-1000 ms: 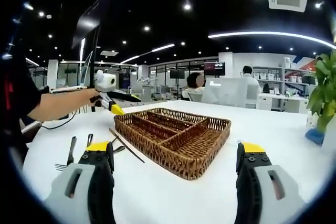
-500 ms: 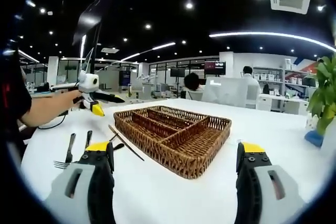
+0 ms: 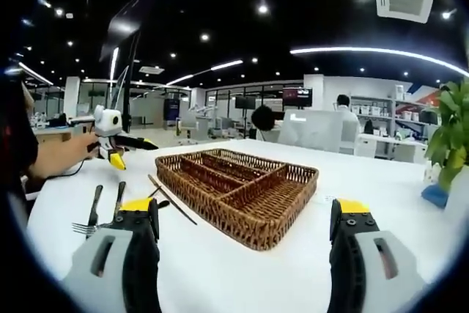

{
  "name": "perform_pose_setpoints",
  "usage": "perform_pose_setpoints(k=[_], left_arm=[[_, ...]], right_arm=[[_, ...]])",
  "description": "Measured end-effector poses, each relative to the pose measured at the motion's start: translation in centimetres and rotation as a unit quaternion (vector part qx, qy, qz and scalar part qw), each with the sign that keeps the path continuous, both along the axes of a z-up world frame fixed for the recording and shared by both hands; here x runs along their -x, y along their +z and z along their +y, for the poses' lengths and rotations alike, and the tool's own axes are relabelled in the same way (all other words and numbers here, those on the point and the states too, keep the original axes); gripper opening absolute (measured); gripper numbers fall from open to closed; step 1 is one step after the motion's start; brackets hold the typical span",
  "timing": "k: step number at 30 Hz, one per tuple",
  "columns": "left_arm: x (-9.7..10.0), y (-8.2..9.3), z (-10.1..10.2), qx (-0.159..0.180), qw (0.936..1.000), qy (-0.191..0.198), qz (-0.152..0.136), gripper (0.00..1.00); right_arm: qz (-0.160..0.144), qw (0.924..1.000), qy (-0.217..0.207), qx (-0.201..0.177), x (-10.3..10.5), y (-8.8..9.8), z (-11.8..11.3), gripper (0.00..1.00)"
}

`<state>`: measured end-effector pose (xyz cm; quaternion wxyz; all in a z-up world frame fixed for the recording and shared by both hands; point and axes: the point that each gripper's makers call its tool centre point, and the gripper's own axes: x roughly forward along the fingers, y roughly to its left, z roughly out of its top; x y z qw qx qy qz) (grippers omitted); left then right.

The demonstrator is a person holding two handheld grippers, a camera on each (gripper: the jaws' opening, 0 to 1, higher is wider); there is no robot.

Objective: Arrange the knives, forks, and spoons in their matching storage slots by inserting each utensil handle-first until every utensil is classified and aligned in the correct compartment

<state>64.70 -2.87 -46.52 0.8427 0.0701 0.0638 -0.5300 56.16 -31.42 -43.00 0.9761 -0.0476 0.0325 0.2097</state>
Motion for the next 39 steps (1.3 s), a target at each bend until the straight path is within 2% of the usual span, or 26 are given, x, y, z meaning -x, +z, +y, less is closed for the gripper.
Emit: perform_pose_setpoints(k=[3,4,5,6,12,18,39], left_arm=[[0.1,-0.2,0.1,0.000,1.0000,-0.005,0.003,1.00],[-0.1,-0.9,0.4,-0.036,0.9993,-0.002,-0.009,1.00],[0.1,-1.4,0.6,-0.059,0.9982,-0.004,-0.009,1.00],[0.2,-1.5,0.6,-0.068,0.9976,-0.004,-0.010,1.00],[0.8,-0.5,0.4,-0.056,0.9983,-0.002,-0.017,1.00],[0.7,0.6,0.9,-0.030,0.9995,0.005,-0.013,1.00],[0.0,0.0,1.5,-0.025,0.9995,0.018,-0.009,1.00]], right_arm=[[-0.003,1.0000,0.004,0.003,0.2,0.1,0.2,1.00],[-0.001,1.0000,0.004,0.006,0.2,0.0,0.3,1.00],[0.001,0.9999,0.003,0.010,0.2,-0.1,0.3,1.00],[0.004,0.9999,0.002,0.016,0.2,-0.3,0.3,1.00],[0.016,0.9998,-0.009,0.006,0.0,-0.6,0.1,1.00],[0.007,0.9998,-0.018,0.006,0.0,-0.2,-0.4,1.00],[0.008,0.9997,-0.018,0.012,-0.1,-0.5,-0.4,1.00]])
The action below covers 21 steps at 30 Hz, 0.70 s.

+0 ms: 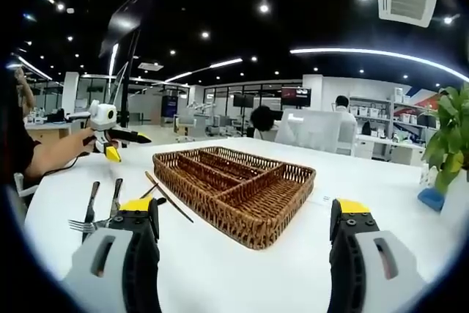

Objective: Arrange the knives, forks, and spoons in their matching storage slots by inserting each utensil handle-first until every utensil is classified and aligned in the correct compartment

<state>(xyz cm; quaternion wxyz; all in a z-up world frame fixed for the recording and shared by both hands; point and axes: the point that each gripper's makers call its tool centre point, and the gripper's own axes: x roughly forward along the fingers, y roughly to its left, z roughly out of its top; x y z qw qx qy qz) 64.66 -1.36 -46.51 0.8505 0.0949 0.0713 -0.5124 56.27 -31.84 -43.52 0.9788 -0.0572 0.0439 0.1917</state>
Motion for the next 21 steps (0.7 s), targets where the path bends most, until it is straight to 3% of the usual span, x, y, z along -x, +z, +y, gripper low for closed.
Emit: perform_pose_setpoints(k=[14,21], left_arm=[[-0.1,0.1,0.0,0.001,1.0000,-0.001,-0.003,1.00],[0.2,-0.1,-0.4,-0.003,1.0000,-0.009,-0.001,1.00]], right_arm=[[0.001,1.0000,0.005,0.004,-0.1,0.0,0.5,1.00],[-0.003,0.9998,0.016,0.008,0.0,0.1,2.1,1.00]])
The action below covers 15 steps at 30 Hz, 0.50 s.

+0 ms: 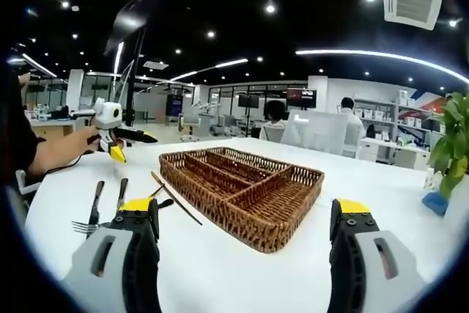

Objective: Arrange the knives, forks, and spoons in their matching storage slots by inserting each utensil handle-first until every utensil is classified and aligned in the correct compartment

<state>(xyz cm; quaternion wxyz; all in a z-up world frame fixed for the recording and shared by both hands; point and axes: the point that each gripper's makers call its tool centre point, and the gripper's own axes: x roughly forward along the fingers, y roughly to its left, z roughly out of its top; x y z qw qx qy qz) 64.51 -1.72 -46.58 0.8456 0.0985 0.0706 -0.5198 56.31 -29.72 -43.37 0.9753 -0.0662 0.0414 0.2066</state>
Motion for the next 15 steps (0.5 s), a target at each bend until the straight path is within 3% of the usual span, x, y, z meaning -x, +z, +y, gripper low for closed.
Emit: perform_pose_setpoints(k=[15], left_arm=[[-0.1,-0.1,0.1,-0.002,1.0000,0.001,-0.002,1.00]], right_arm=[[0.030,0.9959,0.082,0.022,0.3,-2.3,6.8,1.00]])
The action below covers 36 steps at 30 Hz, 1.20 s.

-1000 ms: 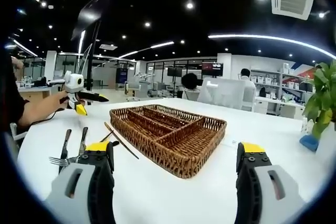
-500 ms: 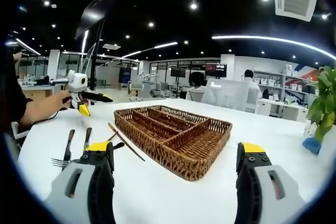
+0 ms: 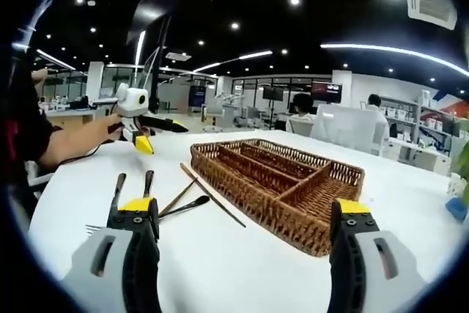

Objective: Arrange the knives, forks, and spoons in their matching storage slots by inserting each utensil handle-first until every utensil is classified and aligned in the correct compartment

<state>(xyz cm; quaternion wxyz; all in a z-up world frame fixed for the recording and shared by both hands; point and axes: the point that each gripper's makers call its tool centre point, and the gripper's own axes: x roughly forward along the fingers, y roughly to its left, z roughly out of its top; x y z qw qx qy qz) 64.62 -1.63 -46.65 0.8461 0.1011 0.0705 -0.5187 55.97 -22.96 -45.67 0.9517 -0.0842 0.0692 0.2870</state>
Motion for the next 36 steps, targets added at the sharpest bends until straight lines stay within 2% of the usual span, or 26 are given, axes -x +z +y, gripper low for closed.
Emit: perform_pose_setpoints(k=[9,16,22,25,28,36], left_arm=[[0.1,0.1,-0.1,-0.001,1.0000,-0.002,-0.002,1.00],[0.2,0.1,-0.2,-0.001,1.0000,-0.003,-0.002,1.00],[0.4,0.0,-0.4,-0.003,1.0000,-0.007,-0.003,1.00],[0.4,-0.1,-0.4,-0.005,0.9999,-0.008,-0.004,1.00],[0.5,-0.1,-0.4,-0.005,0.9999,-0.009,-0.005,1.00],[0.5,-0.2,-0.5,-0.007,0.9999,-0.012,-0.006,1.00]], right_arm=[[0.019,0.9986,0.048,0.012,0.6,-1.5,4.6,0.99],[0.043,0.9966,0.064,0.031,0.8,-3.3,6.1,0.98],[0.072,0.9930,0.089,0.029,1.8,-4.1,7.1,0.78],[0.111,0.9851,0.125,0.037,3.1,-5.6,8.4,0.64],[0.120,0.9823,0.135,0.050,3.5,-6.4,9.0,0.58],[0.128,0.9809,0.138,0.048,3.6,-6.6,9.3,0.49]])
